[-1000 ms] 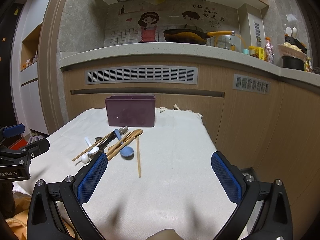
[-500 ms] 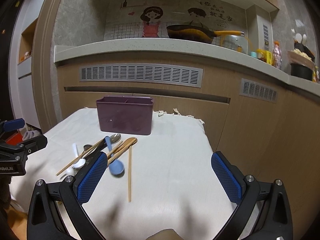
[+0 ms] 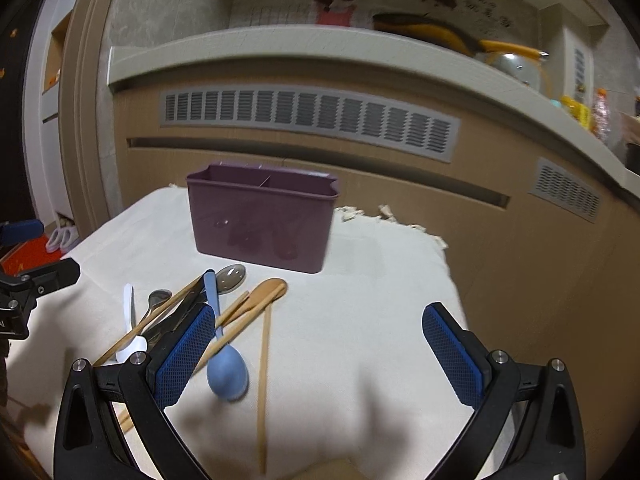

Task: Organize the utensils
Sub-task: 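Move the left tool to a wooden chopstick while the right tool approaches the light-blue spoon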

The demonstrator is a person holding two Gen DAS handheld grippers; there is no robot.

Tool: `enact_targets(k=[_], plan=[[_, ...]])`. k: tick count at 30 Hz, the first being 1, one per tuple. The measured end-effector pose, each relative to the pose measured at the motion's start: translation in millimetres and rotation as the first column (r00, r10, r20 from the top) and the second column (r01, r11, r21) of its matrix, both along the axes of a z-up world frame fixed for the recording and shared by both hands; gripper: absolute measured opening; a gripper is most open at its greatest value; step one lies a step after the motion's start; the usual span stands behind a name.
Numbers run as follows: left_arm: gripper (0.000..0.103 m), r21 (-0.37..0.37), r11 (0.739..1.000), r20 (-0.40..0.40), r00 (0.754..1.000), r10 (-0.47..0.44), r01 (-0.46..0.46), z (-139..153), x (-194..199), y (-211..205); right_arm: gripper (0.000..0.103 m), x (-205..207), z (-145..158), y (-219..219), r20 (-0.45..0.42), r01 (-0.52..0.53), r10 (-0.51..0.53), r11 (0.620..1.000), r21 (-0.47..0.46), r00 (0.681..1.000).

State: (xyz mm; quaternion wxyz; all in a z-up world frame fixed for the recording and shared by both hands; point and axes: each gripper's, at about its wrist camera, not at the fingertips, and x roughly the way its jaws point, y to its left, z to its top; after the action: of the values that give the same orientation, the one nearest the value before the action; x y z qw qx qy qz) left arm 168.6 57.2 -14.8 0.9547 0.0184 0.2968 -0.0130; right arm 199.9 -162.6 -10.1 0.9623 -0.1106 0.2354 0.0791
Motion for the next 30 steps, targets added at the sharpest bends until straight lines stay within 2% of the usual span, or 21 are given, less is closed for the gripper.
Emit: enact_targets(k=[6, 11, 12, 14, 15, 16, 20, 24, 25, 29, 30], plan=[[0.103, -0.025, 1.0, -0.058, 0.998, -0.01, 0.009, -11, 29, 14, 0.103, 41, -19, 26, -0.08, -0.041, 0.038, 0.998, -0.038, 0.996], [0.103, 0.038, 0.998, -0.035, 0.999, 0.041, -0.04, -16, 44, 21, 0.102, 76, -32, 51, -0.155, -0.076, 0.065, 0.995, -0.064, 0.986], [0.103, 0.04, 0.998, -0.039, 0.998, 0.051, -0.05, -17, 46, 23, 0.098, 81, -33, 55, -0.173, -0.087, 0.076, 0.995, -0.058, 0.982], [0.103, 0.013, 0.998, -0.077, 0.995, 0.058, -0.057, -21, 52, 29, 0.082, 91, -38, 67, -0.21, -0.117, 0.1, 0.991, -0.066, 0.972], [0.103, -0.005, 0.999, -0.096, 0.994, 0.049, -0.05, -23, 54, 31, 0.073, 94, -41, 71, -0.225, -0.128, 0.109, 0.989, -0.073, 0.968], [0.103, -0.026, 0.999, -0.12, 0.992, 0.03, -0.033, -27, 56, 32, 0.069, 98, -45, 76, -0.245, -0.145, 0.121, 0.986, -0.08, 0.962], [0.103, -0.077, 0.996, -0.17, 0.984, -0.06, 0.047, -39, 54, 23, 0.065, 101, -50, 77, -0.252, -0.144, 0.114, 0.984, -0.104, 0.961], [0.102, -0.092, 0.987, -0.191, 0.97, -0.148, 0.133, -46, 52, 1, 0.065, 95, -43, 61, -0.229, -0.11, 0.084, 0.989, -0.101, 0.97], [0.097, -0.095, 0.985, -0.195, 0.967, -0.162, 0.146, -47, 52, -5, 0.065, 91, -40, 56, -0.22, -0.104, 0.079, 0.989, -0.103, 0.972], [0.063, -0.101, 0.981, -0.241, 0.953, -0.186, 0.166, -53, 61, -20, 0.065, 78, -36, 43, -0.194, -0.086, 0.062, 0.989, -0.121, 0.979], [0.057, -0.113, 0.979, -0.251, 0.949, -0.191, 0.168, -55, 64, -22, 0.065, 74, -35, 40, -0.189, -0.081, 0.057, 0.989, -0.121, 0.98]])
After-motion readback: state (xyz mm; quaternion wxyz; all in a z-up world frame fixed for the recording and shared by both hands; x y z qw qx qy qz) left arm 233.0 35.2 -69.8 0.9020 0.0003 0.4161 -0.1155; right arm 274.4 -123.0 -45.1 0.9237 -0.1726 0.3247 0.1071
